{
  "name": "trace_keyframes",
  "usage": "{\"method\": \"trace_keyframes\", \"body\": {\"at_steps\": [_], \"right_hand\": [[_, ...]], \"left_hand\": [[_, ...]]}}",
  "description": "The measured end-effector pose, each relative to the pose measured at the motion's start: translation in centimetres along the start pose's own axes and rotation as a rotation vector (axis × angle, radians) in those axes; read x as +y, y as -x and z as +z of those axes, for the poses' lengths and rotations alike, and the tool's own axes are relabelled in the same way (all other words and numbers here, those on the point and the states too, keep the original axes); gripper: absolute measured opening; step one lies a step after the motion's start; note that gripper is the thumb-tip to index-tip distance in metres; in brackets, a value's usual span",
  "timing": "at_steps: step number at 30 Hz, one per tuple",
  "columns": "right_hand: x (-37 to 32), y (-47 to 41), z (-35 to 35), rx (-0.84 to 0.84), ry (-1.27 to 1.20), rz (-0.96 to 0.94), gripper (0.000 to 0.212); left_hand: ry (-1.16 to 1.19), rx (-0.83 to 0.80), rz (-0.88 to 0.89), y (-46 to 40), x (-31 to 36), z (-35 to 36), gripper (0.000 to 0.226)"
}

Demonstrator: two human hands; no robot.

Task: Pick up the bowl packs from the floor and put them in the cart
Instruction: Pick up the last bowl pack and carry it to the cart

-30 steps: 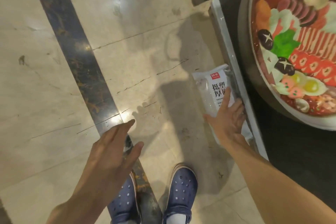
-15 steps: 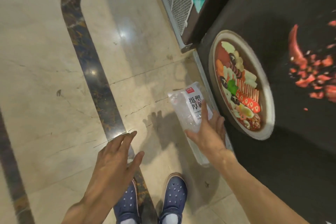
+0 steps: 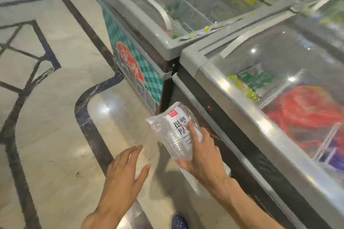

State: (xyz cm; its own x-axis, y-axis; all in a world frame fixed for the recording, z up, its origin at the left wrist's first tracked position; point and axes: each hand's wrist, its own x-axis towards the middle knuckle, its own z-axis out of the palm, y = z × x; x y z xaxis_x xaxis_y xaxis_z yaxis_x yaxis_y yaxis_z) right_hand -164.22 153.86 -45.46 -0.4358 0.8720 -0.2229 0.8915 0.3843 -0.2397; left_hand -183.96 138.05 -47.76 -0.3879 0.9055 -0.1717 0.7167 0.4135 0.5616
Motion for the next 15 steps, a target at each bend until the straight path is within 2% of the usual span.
{"method": "trace_keyframes", "body": {"at_steps": [2, 3, 5, 7, 11, 15], "right_hand": [[-0.5, 5.2, -8.5, 0.058, -0.013, 0.071, 0.12], [-0.6, 5.6, -8.4, 0.048, -0.027, 0.049, 0.12], [0.0, 12.6, -16.1, 0.121, -0.072, 0.147, 0.12], [0.8, 17.2, -18.9, 0.158, -0.08, 0.187, 0.12], [4.4, 27.4, -24.2, 0.248, -0.117, 0.359, 0.121], [9.2, 39.2, -27.0, 0.358, -0.137, 0.566, 0.12]], "left_hand": [[-0.026, -0.002, 0.133, 1.0, 5.6, -5.2, 0.063], [-0.043, 0.008, 0.115, 1.3, 5.4, -5.5, 0.062], [-0.076, -0.016, 0.268, 3.7, 12.1, -9.8, 0.062], [-0.096, -0.037, 0.333, 5.7, 15.9, -11.3, 0.064], [-0.137, -0.083, 0.59, 9.7, 24.8, -12.1, 0.065], [-0.142, -0.15, 0.829, 15.8, 33.7, -10.2, 0.065]]}}
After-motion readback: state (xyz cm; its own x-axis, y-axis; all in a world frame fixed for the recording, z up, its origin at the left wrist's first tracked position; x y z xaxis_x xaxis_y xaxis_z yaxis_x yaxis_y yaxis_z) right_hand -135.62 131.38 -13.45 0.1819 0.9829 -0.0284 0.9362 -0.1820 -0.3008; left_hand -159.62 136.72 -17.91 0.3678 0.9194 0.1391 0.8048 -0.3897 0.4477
